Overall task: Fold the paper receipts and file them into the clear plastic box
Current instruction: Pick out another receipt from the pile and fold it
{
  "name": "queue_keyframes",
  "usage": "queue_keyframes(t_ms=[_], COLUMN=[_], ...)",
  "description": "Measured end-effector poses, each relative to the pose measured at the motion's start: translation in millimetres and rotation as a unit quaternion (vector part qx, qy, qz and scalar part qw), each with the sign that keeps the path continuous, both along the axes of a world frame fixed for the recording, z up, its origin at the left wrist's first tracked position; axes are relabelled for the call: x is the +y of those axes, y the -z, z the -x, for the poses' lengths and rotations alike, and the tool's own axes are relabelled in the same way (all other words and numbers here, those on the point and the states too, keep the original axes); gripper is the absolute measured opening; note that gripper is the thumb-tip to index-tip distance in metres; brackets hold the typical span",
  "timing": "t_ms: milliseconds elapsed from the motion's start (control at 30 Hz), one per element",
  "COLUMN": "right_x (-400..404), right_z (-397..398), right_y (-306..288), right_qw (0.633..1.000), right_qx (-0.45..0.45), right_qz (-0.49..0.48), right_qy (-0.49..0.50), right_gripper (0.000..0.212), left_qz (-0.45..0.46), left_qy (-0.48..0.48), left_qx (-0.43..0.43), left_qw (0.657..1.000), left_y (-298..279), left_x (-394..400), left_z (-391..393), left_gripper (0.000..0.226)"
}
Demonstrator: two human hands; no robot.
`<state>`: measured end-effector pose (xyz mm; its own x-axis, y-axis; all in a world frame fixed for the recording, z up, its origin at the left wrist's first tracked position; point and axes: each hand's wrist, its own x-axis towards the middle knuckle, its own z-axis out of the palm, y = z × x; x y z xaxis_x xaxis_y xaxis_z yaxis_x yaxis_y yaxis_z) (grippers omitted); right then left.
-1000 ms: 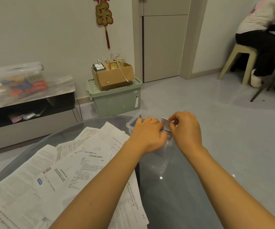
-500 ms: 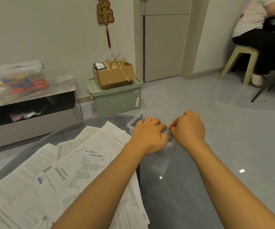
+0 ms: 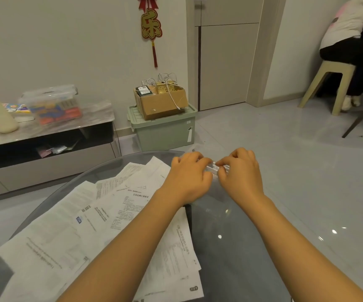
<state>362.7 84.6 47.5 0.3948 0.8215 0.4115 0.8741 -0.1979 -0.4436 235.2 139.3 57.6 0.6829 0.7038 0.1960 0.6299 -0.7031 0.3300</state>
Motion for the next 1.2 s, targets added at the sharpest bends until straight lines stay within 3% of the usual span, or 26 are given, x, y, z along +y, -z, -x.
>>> queue_keyframes(t_ms=[133, 333, 667, 900, 1200], right_x=[-19.3, -48.3, -67.5, -59.7, -56.3], right_z=[25.1, 65.0, 91.8, 93.7, 96.5], right_y=[-1.0, 6.3, 34.4, 37.9, 34.3], right_qw=[0.998, 0.981, 0.901, 0.861, 0.864], right_qx=[0.007, 0.006, -0.091, -0.113, -0.151], right_qz=[-0.003, 0.02, 0.197, 0.279, 0.253], right_qy=[-0.069, -0.192, -0.376, -0.409, -0.408], right_gripper=[0.021, 0.02, 0.034, 0.051, 0.04], left_qz=[0.056, 0.12, 0.191, 0.178, 0.171], left_qy=[-0.029, -0.082, -0.114, -0.104, -0.089], left_qx=[-0.007, 0.037, 0.165, 0.184, 0.137], left_qw=[0.998, 0.989, 0.961, 0.961, 0.972], left_y=[-4.7, 3.4, 45.0, 47.7, 49.9], left_x=[-29.4, -85.9, -120.9, -103.7, -97.9], left_z=[37.3, 98.7, 167.3, 174.5, 179.6], left_gripper=[0.043, 0.041, 0.063, 0.064, 0.048])
